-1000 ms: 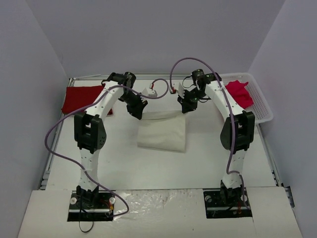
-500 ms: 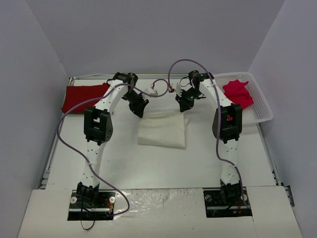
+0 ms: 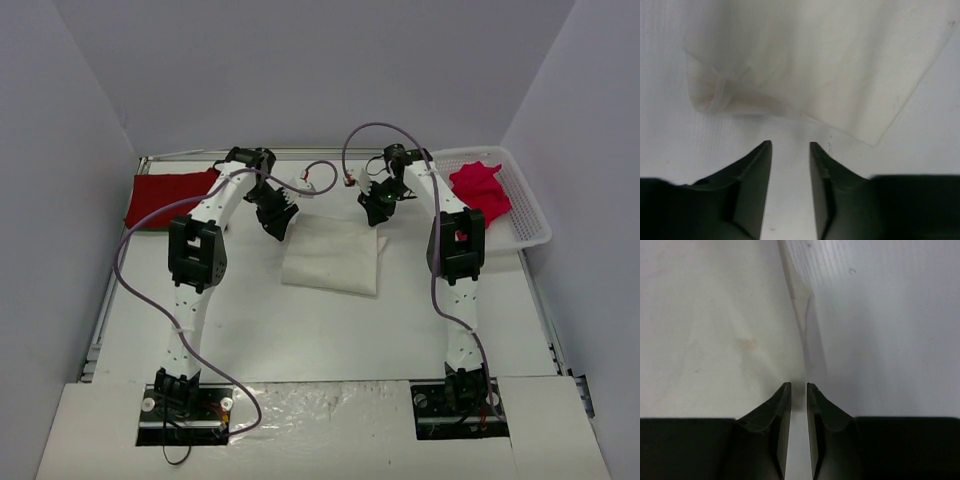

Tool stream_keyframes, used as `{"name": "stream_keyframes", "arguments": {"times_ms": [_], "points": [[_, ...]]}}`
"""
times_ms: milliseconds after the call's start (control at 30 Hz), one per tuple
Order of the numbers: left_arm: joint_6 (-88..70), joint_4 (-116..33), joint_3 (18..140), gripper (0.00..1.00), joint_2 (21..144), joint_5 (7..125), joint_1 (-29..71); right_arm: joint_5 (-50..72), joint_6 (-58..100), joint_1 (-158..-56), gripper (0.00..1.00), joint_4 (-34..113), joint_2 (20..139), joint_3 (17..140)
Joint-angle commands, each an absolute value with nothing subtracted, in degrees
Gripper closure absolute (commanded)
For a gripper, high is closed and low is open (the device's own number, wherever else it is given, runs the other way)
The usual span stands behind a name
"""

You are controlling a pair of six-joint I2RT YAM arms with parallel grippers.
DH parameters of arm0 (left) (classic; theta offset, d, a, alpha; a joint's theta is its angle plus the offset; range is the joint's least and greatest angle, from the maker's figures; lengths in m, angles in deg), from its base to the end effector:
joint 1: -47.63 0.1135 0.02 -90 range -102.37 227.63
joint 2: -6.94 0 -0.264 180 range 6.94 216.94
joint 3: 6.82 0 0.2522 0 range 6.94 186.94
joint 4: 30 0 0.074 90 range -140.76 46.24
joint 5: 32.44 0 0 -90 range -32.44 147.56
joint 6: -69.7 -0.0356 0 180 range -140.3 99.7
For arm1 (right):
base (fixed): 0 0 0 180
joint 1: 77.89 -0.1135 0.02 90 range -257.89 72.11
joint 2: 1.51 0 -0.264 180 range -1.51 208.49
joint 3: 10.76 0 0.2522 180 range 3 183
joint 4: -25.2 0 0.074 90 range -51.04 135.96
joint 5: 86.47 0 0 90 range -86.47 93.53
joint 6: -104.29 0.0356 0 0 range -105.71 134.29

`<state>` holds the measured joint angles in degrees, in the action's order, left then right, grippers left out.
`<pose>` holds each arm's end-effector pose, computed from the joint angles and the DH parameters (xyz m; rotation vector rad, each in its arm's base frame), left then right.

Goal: Fold and stack the t-shirts
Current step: Fold the long partially folded tshirt into a neat square

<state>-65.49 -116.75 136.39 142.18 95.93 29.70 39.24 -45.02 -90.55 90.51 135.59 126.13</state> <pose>0.4471 -0.1679 0.2344 1.4782 2.2318 -0.8427 0.4913 0.1317 0.1986 -1.5873 1.8929 0.5173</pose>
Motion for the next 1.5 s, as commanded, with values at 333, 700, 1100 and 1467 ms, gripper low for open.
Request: {"name": "stream_keyframes", "arguments": {"times_ms": [333,700,1100,1467], "points": [[-60.7,-115.7,135.6,0.63,136.1,93.0,30.7,35.1,-37.9,-89.1,0.64,84.6,130.5,128.9],[-42.2,-100.7,114.8,0.57,115.1,100.7,40.8,29.2,-31.8,-97.2,0.64,84.5,112.7,111.2],[-41.6,-104.1,101.7,0.54,105.9,103.8,55.8,20.9,-24.2,-116.2,1.0,84.9,113.9,108.9],[-41.5,-100.6,91.1,0.52,98.0,102.4,56.5,23.4,-23.9,-122.8,1.0,88.7,128.6,122.0]]}}
